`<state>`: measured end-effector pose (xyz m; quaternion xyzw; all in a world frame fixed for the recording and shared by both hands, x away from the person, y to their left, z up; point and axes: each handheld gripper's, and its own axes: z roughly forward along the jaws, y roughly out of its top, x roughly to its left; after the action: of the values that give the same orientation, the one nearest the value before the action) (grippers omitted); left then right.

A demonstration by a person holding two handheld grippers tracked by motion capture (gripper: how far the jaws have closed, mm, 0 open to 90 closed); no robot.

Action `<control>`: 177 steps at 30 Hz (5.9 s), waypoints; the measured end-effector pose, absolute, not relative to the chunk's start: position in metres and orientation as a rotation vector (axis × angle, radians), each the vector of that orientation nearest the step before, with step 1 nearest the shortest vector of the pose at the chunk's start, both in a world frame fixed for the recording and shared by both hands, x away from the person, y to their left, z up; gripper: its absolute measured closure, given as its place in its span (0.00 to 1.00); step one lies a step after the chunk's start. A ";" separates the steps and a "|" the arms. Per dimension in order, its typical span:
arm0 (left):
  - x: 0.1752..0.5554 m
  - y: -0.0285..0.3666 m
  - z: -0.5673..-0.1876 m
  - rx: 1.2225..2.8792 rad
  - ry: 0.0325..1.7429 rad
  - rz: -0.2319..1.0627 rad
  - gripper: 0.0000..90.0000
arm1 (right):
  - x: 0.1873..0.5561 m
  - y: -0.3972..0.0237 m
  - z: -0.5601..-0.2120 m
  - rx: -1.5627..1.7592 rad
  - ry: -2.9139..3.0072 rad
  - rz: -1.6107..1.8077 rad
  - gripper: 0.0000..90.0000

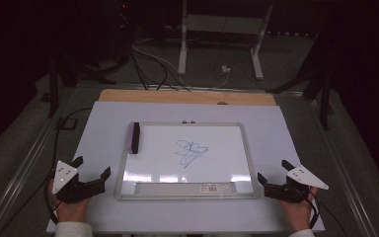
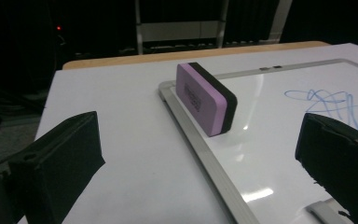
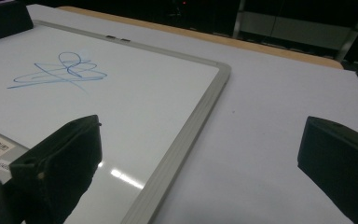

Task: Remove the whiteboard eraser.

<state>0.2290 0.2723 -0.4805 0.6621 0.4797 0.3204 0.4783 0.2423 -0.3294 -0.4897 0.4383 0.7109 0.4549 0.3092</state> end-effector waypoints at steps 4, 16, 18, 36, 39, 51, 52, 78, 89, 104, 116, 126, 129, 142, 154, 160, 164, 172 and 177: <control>0.229 0.272 -0.481 1.623 1.177 0.780 0.01 | 0.242 -0.331 -0.489 1.154 1.870 1.197 0.00; 0.229 0.265 -0.470 1.659 1.150 0.767 0.02 | 0.238 -0.330 -0.488 1.149 1.835 1.195 0.00; 0.231 0.265 -0.468 1.657 1.150 0.772 0.01 | 0.237 -0.329 -0.488 1.145 1.834 1.196 0.00; 0.264 0.263 -0.446 1.663 1.160 0.770 0.02 | 0.233 -0.327 -0.487 1.129 1.823 1.188 0.00; 0.271 0.264 -0.446 1.660 1.169 0.764 0.02 | 0.233 -0.327 -0.487 1.131 1.822 1.188 0.00; 0.287 0.266 -0.451 1.656 1.210 0.748 0.02 | 0.233 -0.327 -0.487 1.134 1.827 1.191 0.00; 0.289 0.266 -0.452 1.656 1.213 0.748 0.02 | 0.233 -0.327 -0.487 1.133 1.828 1.190 0.00; 0.319 0.254 -0.457 1.684 1.266 0.717 0.01 | 0.233 -0.329 -0.486 1.148 1.821 1.196 0.00; 0.331 0.243 -0.464 1.707 1.286 0.695 0.01 | 0.233 -0.329 -0.487 1.153 1.820 1.191 0.00; 0.349 0.230 -0.467 1.751 1.304 0.686 0.01 | 0.233 -0.329 -0.486 1.155 1.816 1.192 0.00; 0.360 0.225 -0.472 1.769 1.354 0.651 0.01 | 0.233 -0.329 -0.486 1.155 1.818 1.192 0.00; 0.365 0.224 -0.473 1.774 1.380 0.627 0.03 | 0.233 -0.329 -0.486 1.155 1.818 1.191 0.00; 0.367 0.224 -0.475 1.788 1.403 0.595 0.06 | 0.233 -0.329 -0.486 1.155 1.818 1.191 0.00; 0.371 0.227 -0.479 1.785 1.438 0.517 0.06 | 0.233 -0.329 -0.486 1.155 1.821 1.192 0.00; 0.373 0.232 -0.480 1.783 1.464 0.484 0.04 | 0.234 -0.328 -0.487 1.151 1.827 1.191 0.00; 0.374 0.229 -0.483 1.809 1.476 0.466 0.13 | 0.234 -0.328 -0.487 1.152 1.828 1.190 0.00; 0.375 0.227 -0.486 1.822 1.475 0.435 0.21 | 0.234 -0.328 -0.487 1.152 1.828 1.190 0.00; 0.375 0.227 -0.486 1.814 1.445 0.358 0.39 | 0.234 -0.327 -0.487 1.152 1.830 1.189 0.00; 0.378 0.220 -0.489 1.806 1.427 0.305 0.41 | 0.234 -0.328 -0.487 1.153 1.829 1.189 0.00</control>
<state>0.3780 0.2200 -0.4891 0.7134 0.5637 0.1203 0.3986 0.2339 -0.3277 -0.4868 0.4409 0.6996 0.4546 0.3309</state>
